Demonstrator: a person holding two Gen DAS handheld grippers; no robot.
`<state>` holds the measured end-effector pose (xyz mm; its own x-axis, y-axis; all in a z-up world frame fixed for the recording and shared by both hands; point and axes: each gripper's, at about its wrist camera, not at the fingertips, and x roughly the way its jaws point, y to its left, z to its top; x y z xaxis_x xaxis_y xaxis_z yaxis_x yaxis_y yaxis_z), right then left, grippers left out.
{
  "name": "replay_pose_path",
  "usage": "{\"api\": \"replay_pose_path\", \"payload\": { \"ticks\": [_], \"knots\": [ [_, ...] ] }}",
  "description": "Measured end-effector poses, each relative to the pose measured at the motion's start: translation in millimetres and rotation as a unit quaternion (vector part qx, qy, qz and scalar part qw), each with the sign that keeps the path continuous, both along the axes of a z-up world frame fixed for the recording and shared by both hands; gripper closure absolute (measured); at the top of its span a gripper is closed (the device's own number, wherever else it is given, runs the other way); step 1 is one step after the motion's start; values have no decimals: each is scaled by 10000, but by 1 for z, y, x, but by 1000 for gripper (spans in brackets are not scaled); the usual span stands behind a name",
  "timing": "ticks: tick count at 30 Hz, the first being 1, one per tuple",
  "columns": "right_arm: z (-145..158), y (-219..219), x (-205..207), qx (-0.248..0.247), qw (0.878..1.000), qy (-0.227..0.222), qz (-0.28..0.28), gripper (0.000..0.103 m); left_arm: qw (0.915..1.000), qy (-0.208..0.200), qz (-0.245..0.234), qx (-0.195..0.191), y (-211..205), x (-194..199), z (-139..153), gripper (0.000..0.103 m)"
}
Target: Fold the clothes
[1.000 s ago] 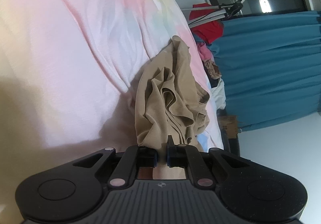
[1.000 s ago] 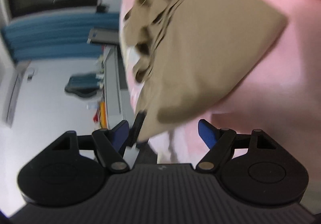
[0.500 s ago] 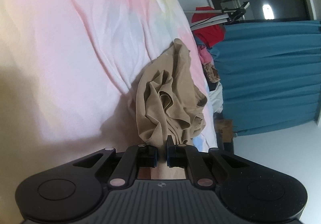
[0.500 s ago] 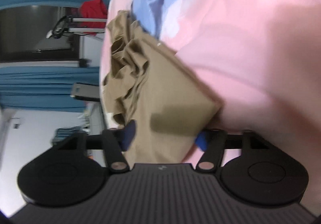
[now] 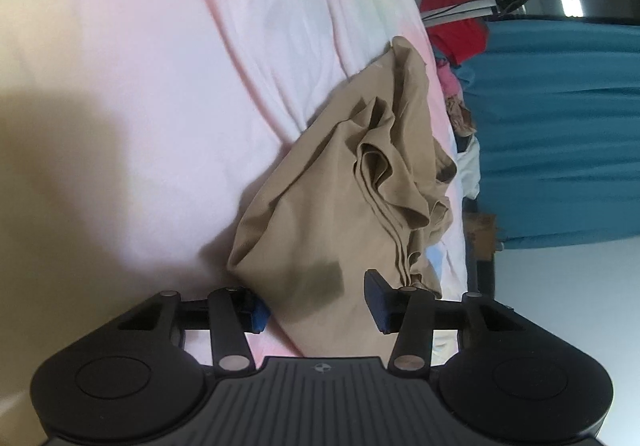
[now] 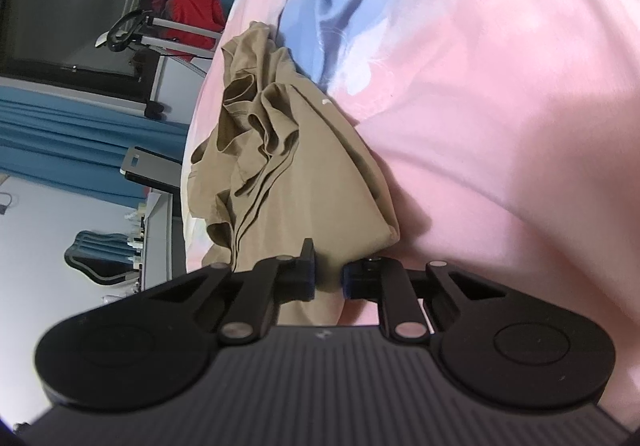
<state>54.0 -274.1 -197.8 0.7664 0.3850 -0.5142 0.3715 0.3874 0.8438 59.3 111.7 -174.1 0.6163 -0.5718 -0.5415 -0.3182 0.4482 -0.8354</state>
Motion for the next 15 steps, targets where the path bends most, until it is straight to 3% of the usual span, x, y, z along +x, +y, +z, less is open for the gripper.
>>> {"api": "replay_pose_path", "payload": {
  "ticks": [1, 3, 7, 11, 15],
  "knots": [
    [1, 0, 0, -22, 10000, -31, 5, 90, 10000, -35, 15, -3, 1, 1, 0, 64],
    [4, 0, -1, -53, 9999, -138, -8, 91, 9999, -139, 52, 21, 2, 2, 0, 94],
    [21, 1, 1, -137, 9984, -551, -42, 92, 9970, -772, 53, 9, 3, 1, 23, 96],
    [59, -3, -11, -310, 9904, -1334, -162, 92, 9847, -1738, -63, 62, -4, -13, 70, 98],
    [74, -6, -30, -578, 9876, -1450, -168, 92, 9850, -1716, -126, 143, -7, -36, 78, 98]
  ]
}}
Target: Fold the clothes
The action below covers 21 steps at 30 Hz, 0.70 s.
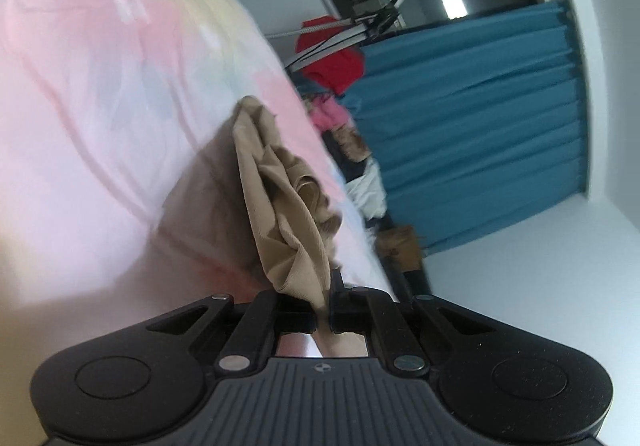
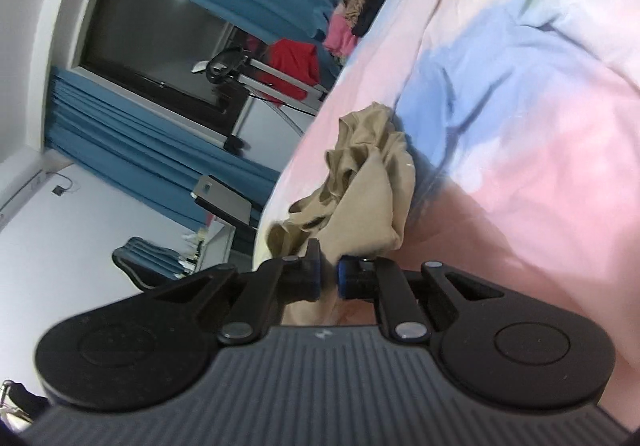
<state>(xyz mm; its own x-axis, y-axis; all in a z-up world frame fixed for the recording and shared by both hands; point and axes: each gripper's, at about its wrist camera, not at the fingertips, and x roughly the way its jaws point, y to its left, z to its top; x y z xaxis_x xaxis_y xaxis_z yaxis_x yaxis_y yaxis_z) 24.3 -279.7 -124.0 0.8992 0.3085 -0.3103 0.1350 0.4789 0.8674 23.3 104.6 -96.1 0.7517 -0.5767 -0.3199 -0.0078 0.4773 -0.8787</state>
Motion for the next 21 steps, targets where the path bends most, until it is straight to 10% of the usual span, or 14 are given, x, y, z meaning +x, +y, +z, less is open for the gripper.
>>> {"api": "replay_pose_path", "payload": {
  "ticks": [12, 21],
  "knots": [
    [43, -13, -95, 116, 9997, -191, -1, 92, 9961, 515, 357, -614, 25, -95, 27, 98],
    [68, -27, -55, 245, 9993, -271, -10, 93, 9952, 756, 421, -449, 14, -50, 28, 98]
  ]
}}
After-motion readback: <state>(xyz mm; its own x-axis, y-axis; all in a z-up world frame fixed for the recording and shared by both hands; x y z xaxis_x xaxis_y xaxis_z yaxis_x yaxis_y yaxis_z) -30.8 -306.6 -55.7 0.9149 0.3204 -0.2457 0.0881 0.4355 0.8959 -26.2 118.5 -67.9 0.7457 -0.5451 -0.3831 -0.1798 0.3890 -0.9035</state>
